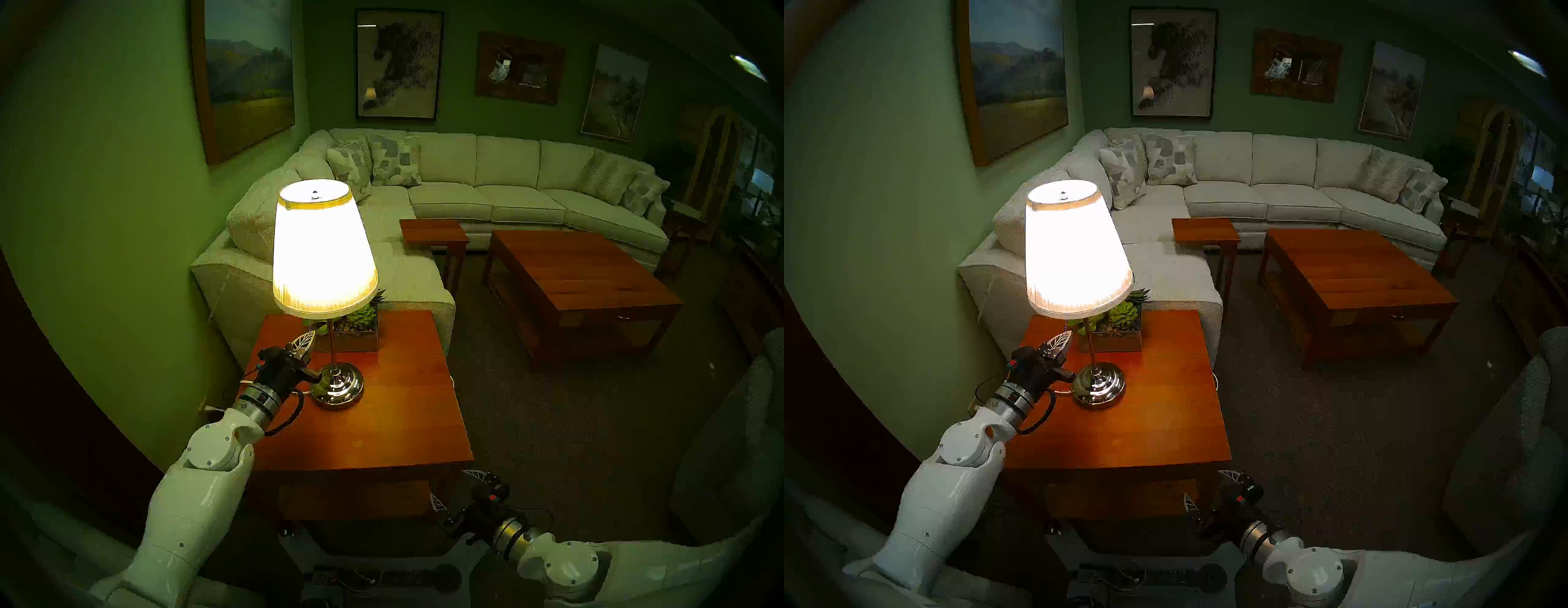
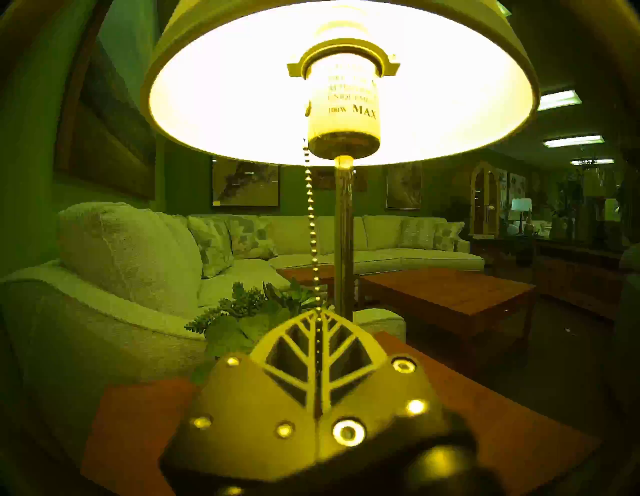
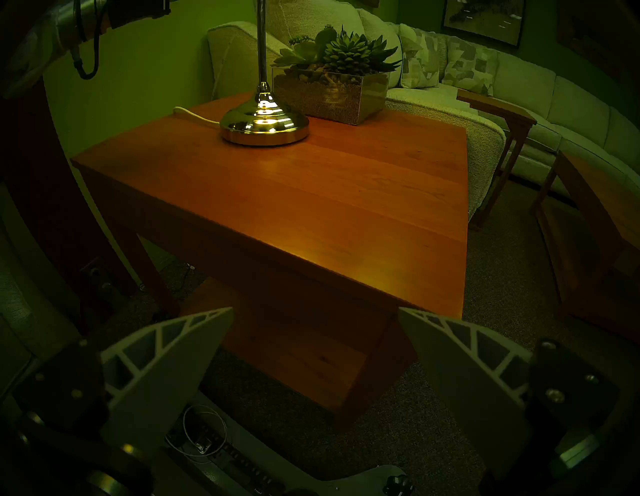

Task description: Pull on string to turn off lamp

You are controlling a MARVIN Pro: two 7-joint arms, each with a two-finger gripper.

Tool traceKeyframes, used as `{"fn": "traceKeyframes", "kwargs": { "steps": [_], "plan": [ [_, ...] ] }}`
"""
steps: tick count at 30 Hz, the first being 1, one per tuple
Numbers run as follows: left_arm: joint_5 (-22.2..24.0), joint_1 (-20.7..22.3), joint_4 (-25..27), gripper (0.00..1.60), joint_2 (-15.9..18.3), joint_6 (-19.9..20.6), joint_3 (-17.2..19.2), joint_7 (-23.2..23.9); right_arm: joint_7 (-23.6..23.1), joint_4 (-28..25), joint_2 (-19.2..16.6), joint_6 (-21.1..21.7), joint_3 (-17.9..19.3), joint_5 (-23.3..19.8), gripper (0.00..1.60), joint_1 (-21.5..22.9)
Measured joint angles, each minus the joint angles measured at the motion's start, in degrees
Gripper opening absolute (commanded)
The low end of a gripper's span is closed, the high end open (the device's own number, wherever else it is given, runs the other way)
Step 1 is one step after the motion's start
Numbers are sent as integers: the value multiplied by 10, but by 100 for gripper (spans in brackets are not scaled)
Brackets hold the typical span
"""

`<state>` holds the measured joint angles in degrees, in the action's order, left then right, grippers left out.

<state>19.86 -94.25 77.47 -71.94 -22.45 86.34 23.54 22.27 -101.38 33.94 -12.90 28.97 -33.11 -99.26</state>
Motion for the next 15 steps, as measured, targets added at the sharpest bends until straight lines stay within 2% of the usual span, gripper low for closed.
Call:
{"fn": "traceKeyframes", "kwargs": {
  "steps": [6,15],
  "plan": [
    [-13,5,-23,0,1,-2,-6,0,0,0,0,0,0,0,160,0],
    [-20,28,-70,0,-4,-32,-12,4,0,0,0,0,0,0,160,0]
  ]
}}
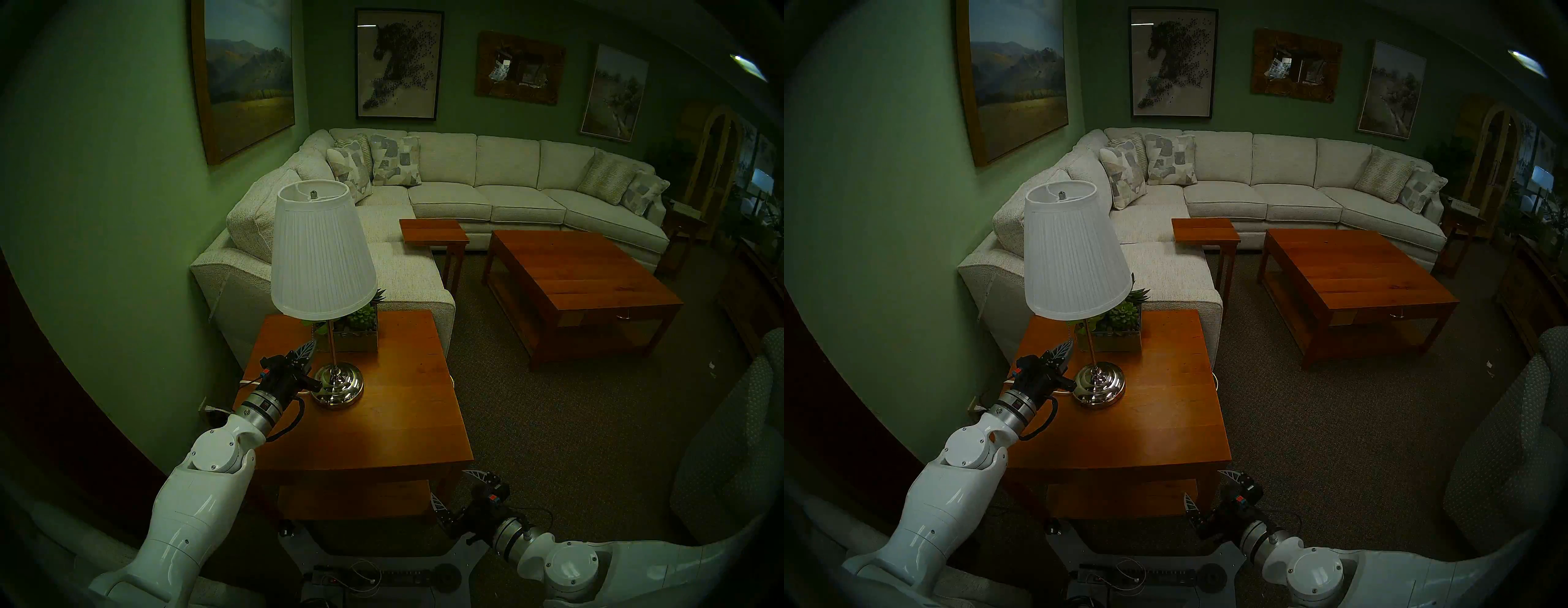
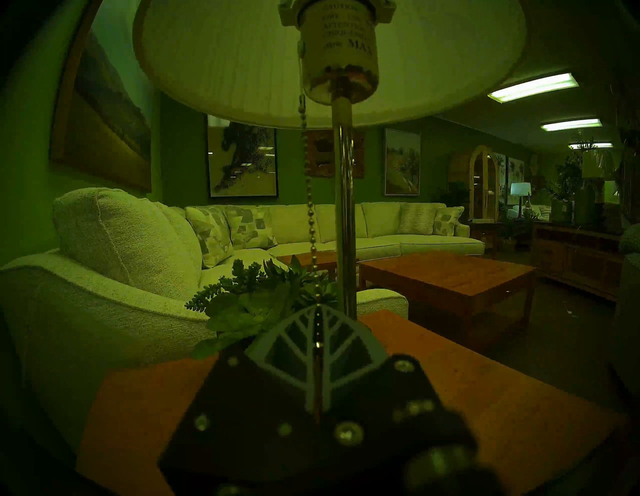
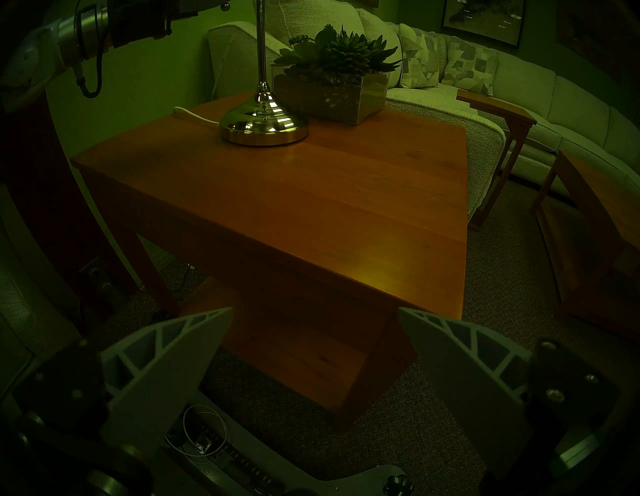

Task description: Pull on string to turn off lamp

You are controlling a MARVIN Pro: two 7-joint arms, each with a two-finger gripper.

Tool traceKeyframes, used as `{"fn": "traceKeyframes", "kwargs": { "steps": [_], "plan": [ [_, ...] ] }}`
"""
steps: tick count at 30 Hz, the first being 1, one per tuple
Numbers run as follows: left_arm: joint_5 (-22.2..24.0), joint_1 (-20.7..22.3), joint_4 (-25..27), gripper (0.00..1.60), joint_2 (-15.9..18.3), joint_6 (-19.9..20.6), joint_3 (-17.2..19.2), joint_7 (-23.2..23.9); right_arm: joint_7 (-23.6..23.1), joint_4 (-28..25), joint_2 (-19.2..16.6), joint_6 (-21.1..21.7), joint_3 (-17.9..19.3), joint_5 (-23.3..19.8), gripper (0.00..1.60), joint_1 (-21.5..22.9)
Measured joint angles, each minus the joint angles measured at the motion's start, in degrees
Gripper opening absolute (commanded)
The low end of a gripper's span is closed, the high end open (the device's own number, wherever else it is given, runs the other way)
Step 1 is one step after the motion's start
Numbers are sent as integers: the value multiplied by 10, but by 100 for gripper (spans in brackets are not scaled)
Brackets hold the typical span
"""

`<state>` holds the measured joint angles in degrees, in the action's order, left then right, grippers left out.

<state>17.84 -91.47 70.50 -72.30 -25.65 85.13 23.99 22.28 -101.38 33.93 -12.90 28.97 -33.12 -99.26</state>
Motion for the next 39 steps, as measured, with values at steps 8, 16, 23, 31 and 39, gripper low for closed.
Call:
{"fn": "traceKeyframes", "kwargs": {
  "steps": [8,16,23,31,39],
  "plan": [
    [9,-3,19,0,-4,5,7,1,0,0,0,0,0,0,160,0],
    [22,-3,72,0,-4,1,19,9,0,1,0,0,0,0,160,0],
    [28,-19,120,63,0,8,27,10,0,1,0,0,0,0,160,0],
    [31,-85,176,160,14,41,44,2,0,0,0,0,0,0,160,0],
    [39,-159,187,160,28,40,71,-1,0,0,0,0,0,0,160,0]
  ]
}}
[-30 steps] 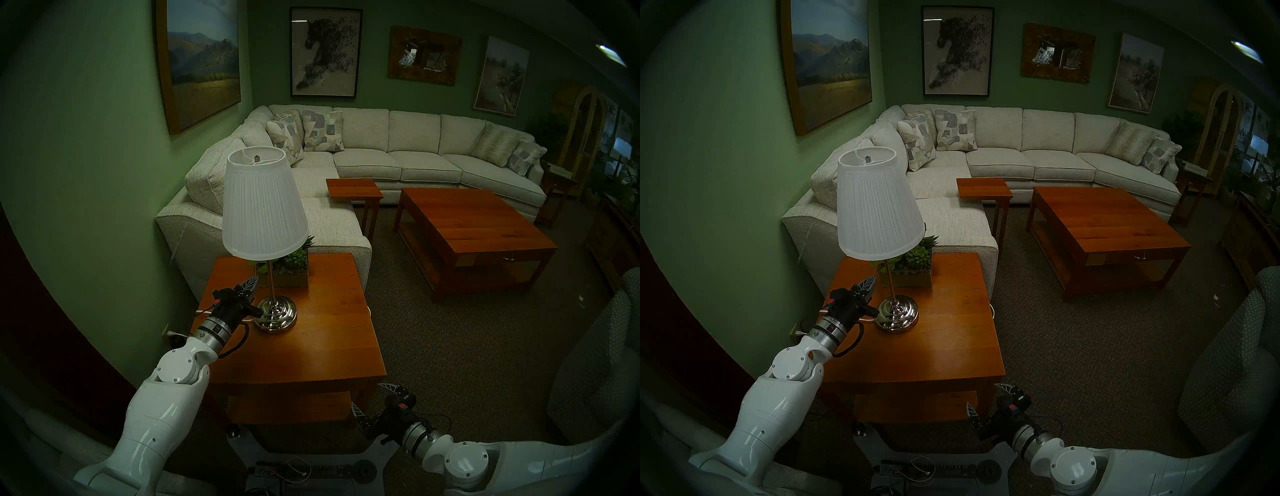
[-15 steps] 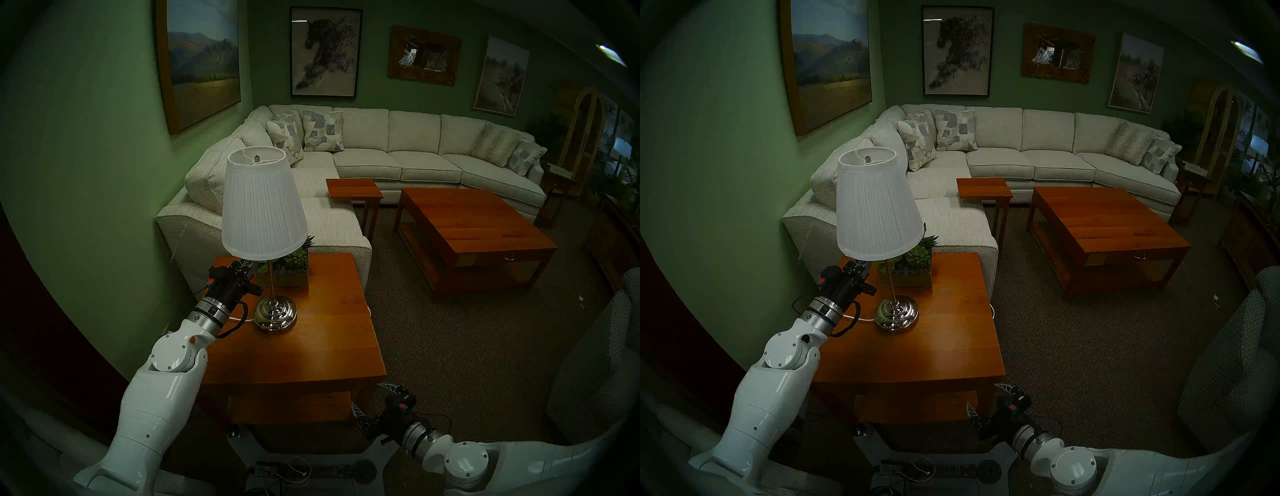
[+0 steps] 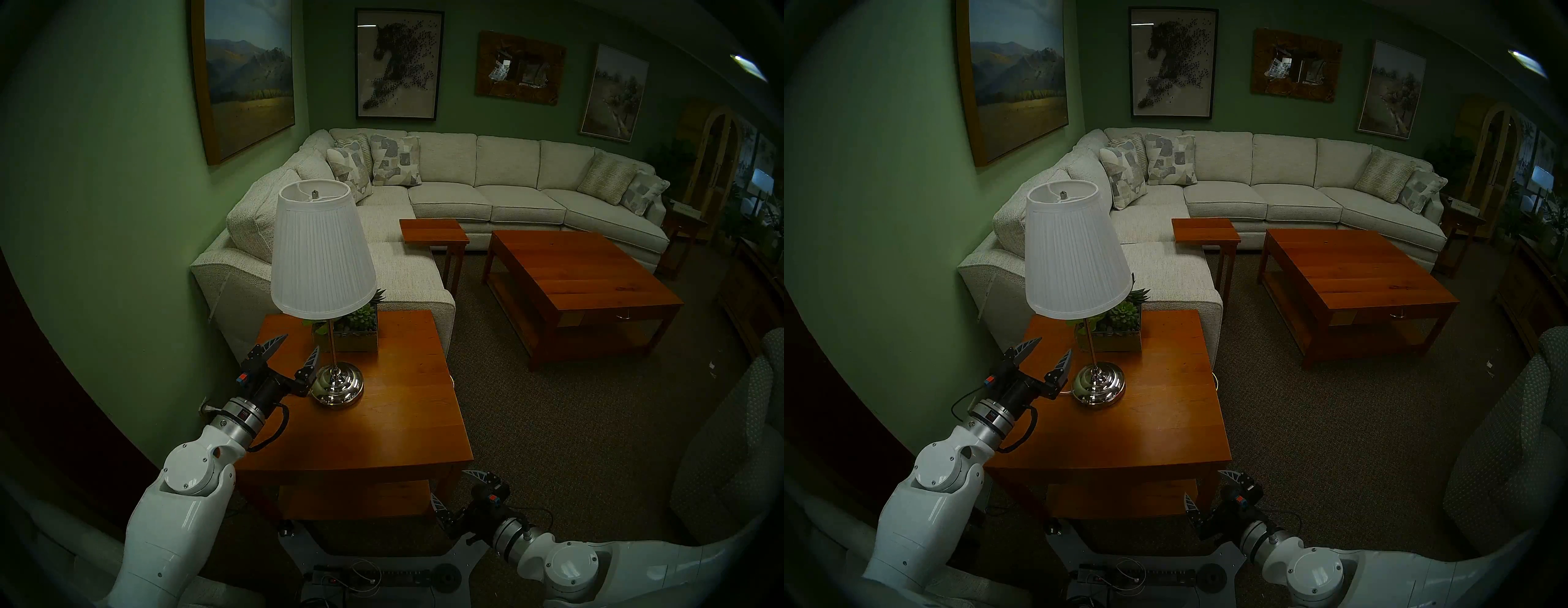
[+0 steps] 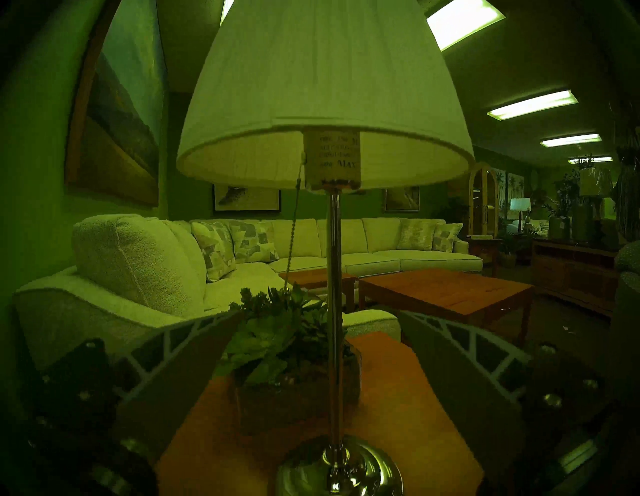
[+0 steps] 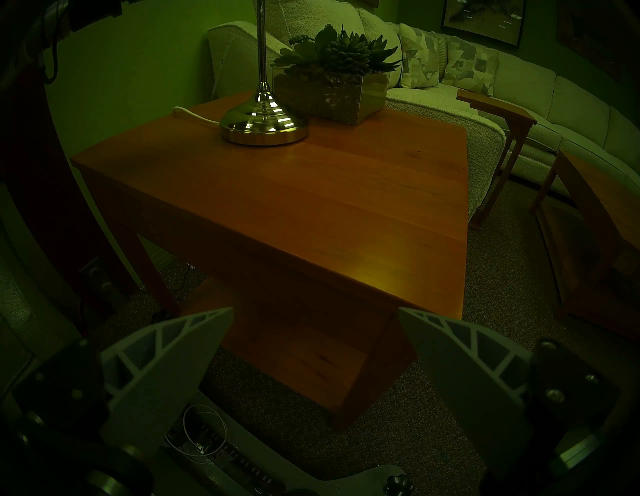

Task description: Pull on string to turn off lamp

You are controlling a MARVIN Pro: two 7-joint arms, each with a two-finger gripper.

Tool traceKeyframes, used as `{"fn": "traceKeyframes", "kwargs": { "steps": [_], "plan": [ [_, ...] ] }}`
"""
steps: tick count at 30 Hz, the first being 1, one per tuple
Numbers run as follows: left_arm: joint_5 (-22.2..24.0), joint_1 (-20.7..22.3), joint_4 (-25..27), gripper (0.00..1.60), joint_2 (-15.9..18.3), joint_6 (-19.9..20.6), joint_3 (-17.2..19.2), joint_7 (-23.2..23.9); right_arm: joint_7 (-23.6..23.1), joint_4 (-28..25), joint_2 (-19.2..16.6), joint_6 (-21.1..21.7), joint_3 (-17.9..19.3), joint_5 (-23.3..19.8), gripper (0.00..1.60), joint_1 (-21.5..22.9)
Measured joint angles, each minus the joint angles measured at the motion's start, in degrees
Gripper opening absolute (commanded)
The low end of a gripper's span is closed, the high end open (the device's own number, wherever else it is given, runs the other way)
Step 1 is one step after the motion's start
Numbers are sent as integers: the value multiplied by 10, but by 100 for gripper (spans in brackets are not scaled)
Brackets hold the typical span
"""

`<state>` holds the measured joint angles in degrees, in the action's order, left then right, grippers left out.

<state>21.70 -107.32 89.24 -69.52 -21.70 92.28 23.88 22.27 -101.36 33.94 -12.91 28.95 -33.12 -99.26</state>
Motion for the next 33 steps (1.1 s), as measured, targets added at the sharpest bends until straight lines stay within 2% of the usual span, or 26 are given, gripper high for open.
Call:
{"fn": "traceKeyframes", "kwargs": {
  "steps": [9,17,33],
  "plan": [
    [18,-55,20,160,9,-5,30,8,0,0,0,0,0,0,160,0],
    [27,-94,25,160,9,-16,40,15,0,0,0,0,0,0,160,0],
    [32,-140,39,160,-8,-36,57,14,0,0,0,0,0,0,160,0]
  ]
}}
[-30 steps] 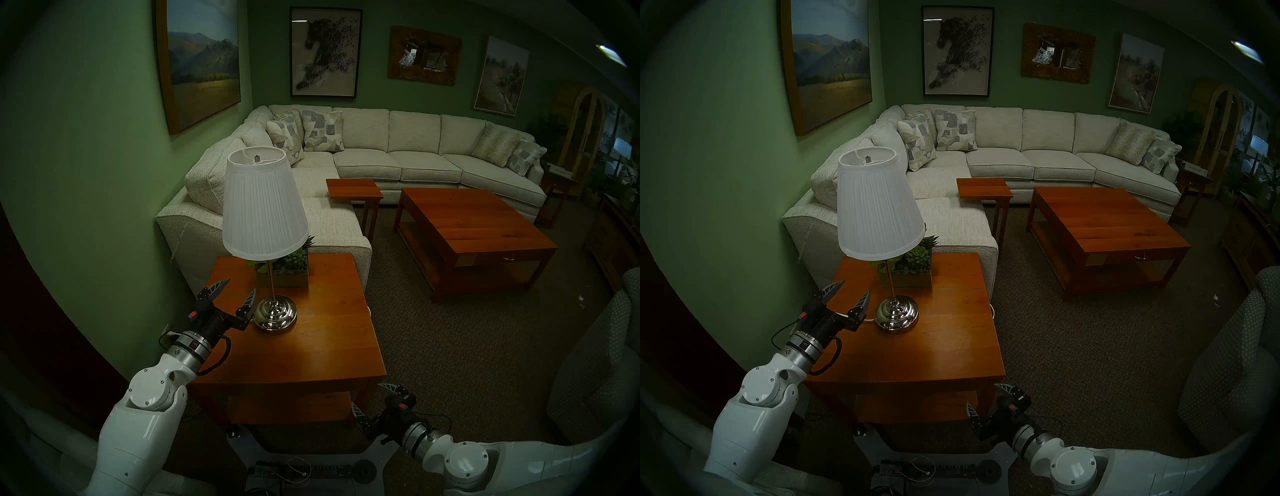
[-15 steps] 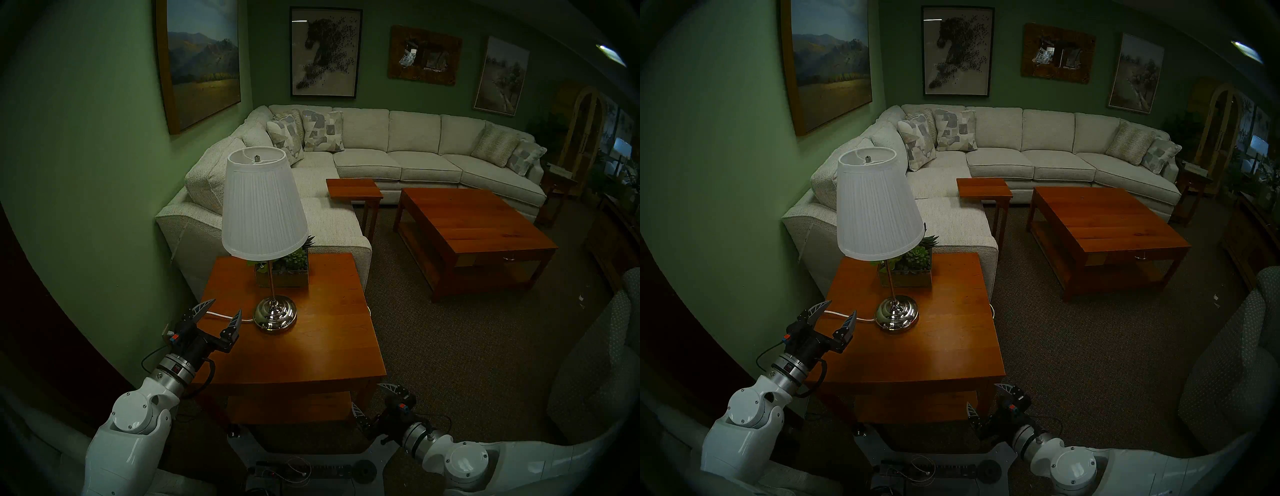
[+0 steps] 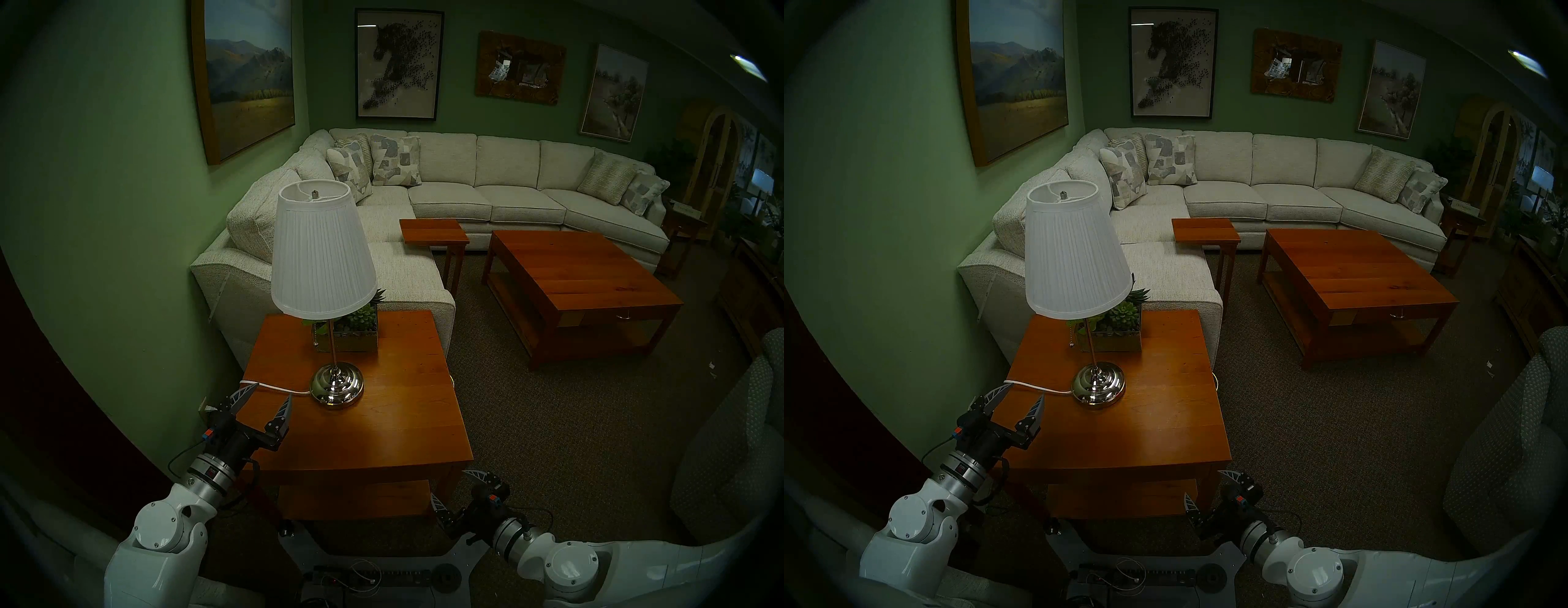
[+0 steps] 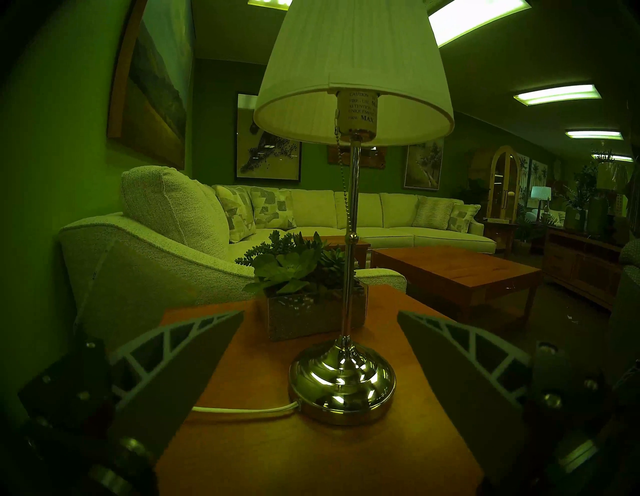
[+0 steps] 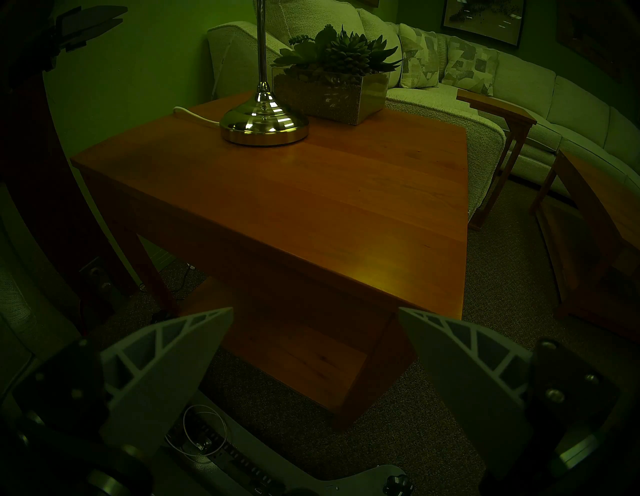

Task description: Pull on string to turn off lamp

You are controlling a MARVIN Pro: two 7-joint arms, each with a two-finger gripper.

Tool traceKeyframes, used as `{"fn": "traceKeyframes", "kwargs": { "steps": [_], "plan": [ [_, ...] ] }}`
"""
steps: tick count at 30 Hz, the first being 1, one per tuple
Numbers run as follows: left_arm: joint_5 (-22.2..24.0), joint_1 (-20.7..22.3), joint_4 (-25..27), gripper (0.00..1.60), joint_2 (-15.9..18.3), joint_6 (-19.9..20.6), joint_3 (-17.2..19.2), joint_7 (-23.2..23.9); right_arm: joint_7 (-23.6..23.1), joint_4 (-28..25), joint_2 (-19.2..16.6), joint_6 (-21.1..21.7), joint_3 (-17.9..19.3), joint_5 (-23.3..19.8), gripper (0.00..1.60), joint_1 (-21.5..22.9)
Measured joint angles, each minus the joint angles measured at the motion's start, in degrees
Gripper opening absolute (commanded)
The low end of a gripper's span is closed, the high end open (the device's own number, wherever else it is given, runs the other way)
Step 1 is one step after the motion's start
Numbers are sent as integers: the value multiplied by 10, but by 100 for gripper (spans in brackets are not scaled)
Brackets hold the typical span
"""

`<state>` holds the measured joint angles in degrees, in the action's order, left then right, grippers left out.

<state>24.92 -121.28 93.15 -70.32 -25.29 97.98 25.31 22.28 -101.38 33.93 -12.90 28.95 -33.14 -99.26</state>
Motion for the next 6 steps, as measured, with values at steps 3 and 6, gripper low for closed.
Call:
{"fn": "traceKeyframes", "kwargs": {
  "steps": [3,6],
  "plan": [
    [-1,0,-1,160,-2,-6,4,-2,0,0,0,0,0,0,160,0],
    [-1,0,-1,160,-3,-10,6,-3,0,0,0,0,0,0,160,0]
  ]
}}
